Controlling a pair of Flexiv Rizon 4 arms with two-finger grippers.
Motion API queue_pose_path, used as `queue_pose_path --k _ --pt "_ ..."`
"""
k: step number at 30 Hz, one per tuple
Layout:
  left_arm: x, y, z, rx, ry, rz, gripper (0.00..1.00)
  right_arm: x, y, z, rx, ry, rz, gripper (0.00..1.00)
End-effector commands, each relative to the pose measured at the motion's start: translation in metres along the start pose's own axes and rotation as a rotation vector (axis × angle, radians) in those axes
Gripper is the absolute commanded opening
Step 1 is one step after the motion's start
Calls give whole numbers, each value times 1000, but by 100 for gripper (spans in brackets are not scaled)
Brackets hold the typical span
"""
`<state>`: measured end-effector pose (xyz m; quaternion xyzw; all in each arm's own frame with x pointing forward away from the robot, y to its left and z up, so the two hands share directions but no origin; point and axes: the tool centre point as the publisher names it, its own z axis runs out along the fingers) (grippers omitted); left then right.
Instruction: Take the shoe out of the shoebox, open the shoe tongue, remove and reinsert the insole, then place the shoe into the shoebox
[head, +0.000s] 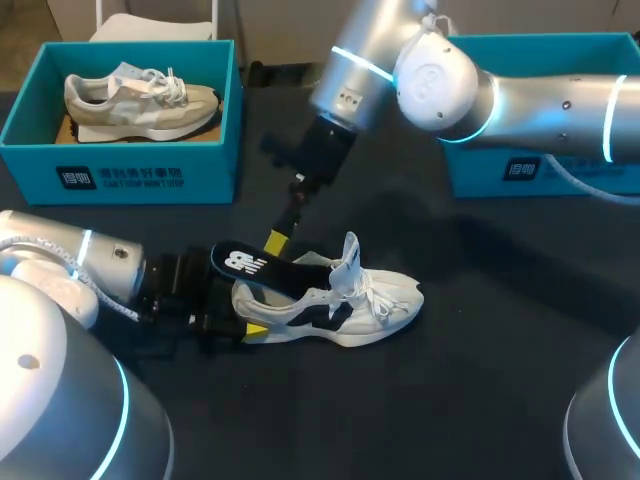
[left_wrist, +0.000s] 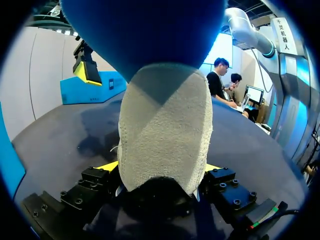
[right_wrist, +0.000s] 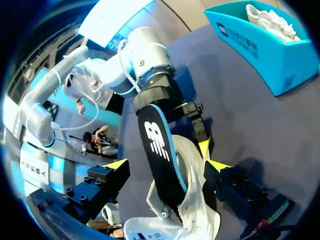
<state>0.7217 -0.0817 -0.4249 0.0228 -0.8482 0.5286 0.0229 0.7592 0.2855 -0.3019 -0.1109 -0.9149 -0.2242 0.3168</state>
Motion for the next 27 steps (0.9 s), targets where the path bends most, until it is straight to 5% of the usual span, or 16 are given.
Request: queue_pose_path --k 1,27 --pt "-2 3 2 -4 1 0 0 -7 7 11 8 59 -17 100" --pt "-2 3 2 -4 1 0 0 15 2 14 60 285 -112 100"
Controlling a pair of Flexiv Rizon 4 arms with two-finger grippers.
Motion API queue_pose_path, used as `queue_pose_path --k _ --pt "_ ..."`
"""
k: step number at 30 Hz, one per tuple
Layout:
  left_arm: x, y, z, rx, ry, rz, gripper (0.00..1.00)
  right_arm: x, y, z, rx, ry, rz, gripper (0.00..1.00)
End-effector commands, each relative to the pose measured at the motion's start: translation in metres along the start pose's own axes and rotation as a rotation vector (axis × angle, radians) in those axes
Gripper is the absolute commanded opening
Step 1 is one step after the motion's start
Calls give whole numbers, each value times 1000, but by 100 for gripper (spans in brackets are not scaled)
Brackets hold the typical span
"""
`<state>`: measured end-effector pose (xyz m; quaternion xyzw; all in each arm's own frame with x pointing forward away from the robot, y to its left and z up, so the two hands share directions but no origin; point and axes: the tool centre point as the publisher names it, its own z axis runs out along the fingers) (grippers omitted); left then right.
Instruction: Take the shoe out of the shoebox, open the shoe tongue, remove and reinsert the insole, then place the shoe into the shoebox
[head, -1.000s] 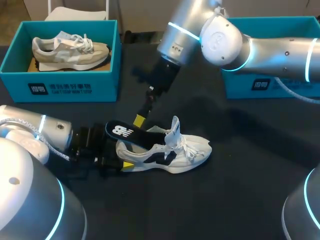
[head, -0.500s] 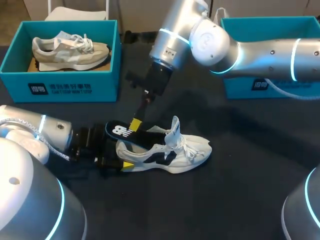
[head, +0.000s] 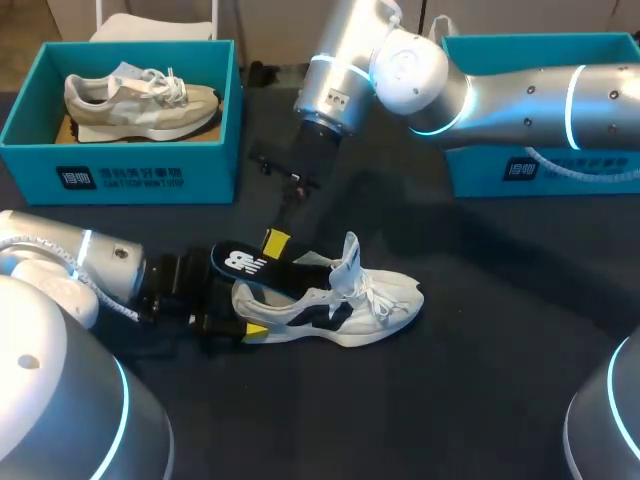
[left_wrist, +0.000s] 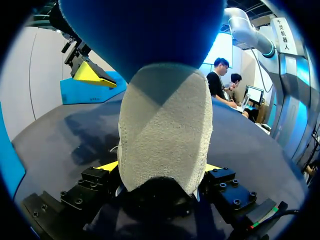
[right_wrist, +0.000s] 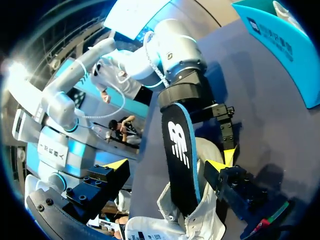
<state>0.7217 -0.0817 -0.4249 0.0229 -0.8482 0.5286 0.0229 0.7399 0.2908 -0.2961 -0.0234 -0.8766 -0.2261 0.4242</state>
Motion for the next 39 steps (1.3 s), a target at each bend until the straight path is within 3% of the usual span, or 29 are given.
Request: queue_pose_path --k 1,19,20,25,39 --pt "-2 3 2 -4 1 0 0 -5 2 5 3 31 -8 100" --pt "-2 3 2 -4 1 0 0 1 -3 29 -29 60 -10 100" --pt "-2 3 2 -4 1 0 0 0 -4 30 -30 60 -9 97" --pt "-2 3 2 -4 1 0 0 -1 -4 33 -36 67 -11 49" --pt "-2 3 2 -4 1 0 0 -14 -7 27 -23 87 -33 47"
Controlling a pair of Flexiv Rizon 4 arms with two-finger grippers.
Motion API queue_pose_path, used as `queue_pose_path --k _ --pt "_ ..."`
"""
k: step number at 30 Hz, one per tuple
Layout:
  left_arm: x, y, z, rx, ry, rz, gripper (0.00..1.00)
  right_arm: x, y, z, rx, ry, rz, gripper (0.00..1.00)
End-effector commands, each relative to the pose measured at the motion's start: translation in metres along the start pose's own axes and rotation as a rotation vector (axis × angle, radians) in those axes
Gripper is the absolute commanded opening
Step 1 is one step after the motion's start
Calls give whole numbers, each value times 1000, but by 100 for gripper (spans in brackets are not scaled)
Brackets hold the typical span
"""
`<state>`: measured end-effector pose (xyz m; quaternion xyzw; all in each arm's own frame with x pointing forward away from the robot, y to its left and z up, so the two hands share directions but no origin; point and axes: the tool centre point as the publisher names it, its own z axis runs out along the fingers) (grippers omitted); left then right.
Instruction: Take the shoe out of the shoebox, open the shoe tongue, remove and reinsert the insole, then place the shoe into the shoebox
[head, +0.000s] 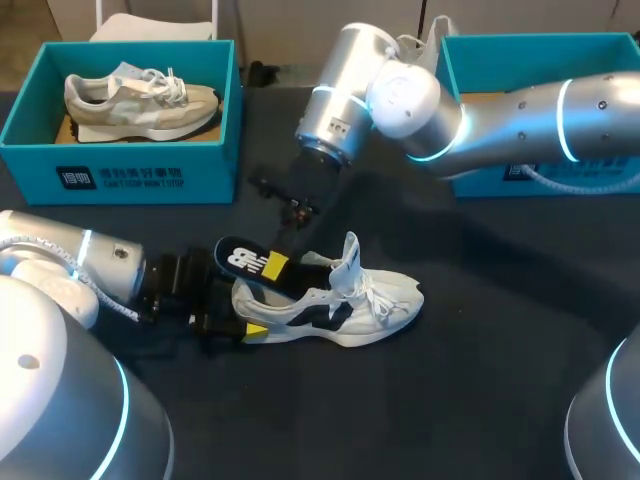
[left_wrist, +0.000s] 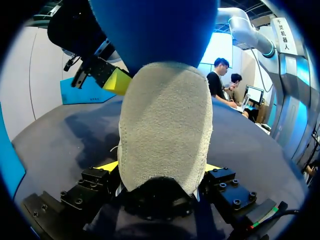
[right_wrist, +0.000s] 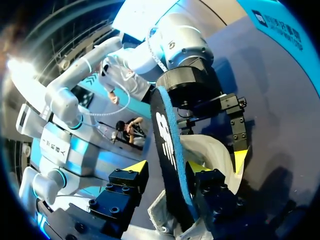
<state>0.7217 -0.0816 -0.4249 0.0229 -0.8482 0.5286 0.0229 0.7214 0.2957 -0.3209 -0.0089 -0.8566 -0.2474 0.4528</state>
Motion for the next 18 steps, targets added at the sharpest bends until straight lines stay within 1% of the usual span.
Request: queue_pose_path --k 1,13,18 --pt "-2 3 2 -4 1 0 0 -7 2 -3 13 15 -6 47" --pt "-2 3 2 -4 1 0 0 -14 3 -8 25 34 -21 42" --pt "-2 3 2 -4 1 0 0 -18 6 -8 26 43 -29 42"
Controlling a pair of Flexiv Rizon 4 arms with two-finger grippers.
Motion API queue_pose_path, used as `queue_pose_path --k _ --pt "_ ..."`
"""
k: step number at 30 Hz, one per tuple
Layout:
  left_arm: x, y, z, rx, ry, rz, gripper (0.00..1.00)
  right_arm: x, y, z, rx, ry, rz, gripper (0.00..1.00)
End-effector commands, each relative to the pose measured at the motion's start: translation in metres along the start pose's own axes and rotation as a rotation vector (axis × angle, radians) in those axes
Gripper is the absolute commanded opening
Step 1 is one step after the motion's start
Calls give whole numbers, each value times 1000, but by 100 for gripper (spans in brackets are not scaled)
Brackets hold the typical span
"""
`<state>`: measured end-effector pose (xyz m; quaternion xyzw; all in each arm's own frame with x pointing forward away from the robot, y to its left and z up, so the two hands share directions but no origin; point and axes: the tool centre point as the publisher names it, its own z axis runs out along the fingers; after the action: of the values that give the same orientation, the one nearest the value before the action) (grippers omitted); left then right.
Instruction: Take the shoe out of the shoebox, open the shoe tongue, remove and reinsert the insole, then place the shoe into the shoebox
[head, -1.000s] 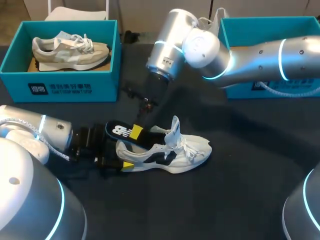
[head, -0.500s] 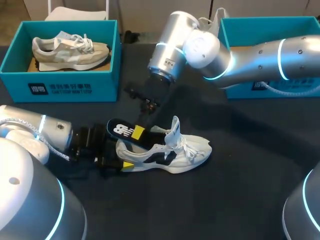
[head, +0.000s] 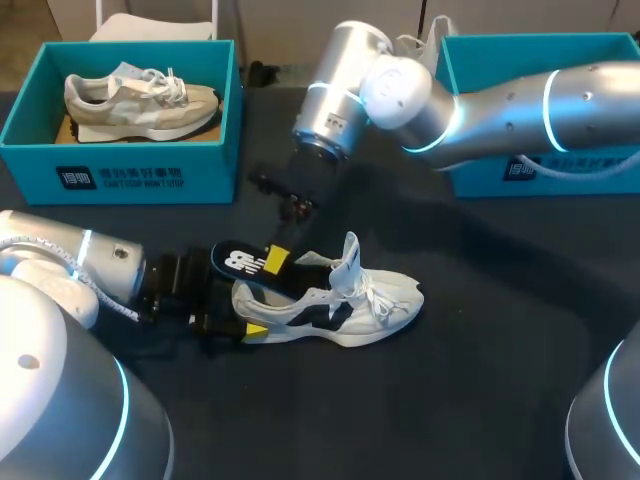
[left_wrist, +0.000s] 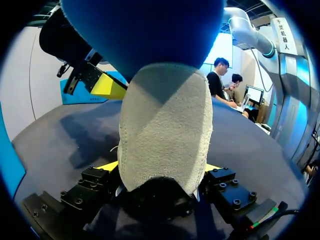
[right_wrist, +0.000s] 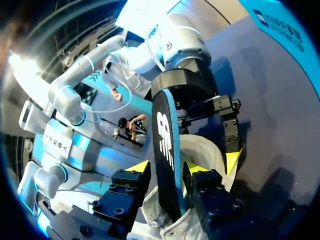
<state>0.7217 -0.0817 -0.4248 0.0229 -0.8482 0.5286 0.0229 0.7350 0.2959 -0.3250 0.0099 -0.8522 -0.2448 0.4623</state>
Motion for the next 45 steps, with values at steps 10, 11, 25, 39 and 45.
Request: queue_pose_path --k 10,11,25,39,45 --pt "-2 3 2 -4 1 0 0 -9 4 6 0 29 -8 2" --pt "-2 3 2 -4 1 0 0 -9 4 6 0 29 -7 0" --pt "-2 3 2 -4 1 0 0 13 25 -16 -73 -112 11 0" --pt "-2 3 2 -4 1 0 0 32 57 -47 -212 -370 50 0" --pt "-2 3 2 -4 1 0 0 37 69 -60 -286 -481 74 0"
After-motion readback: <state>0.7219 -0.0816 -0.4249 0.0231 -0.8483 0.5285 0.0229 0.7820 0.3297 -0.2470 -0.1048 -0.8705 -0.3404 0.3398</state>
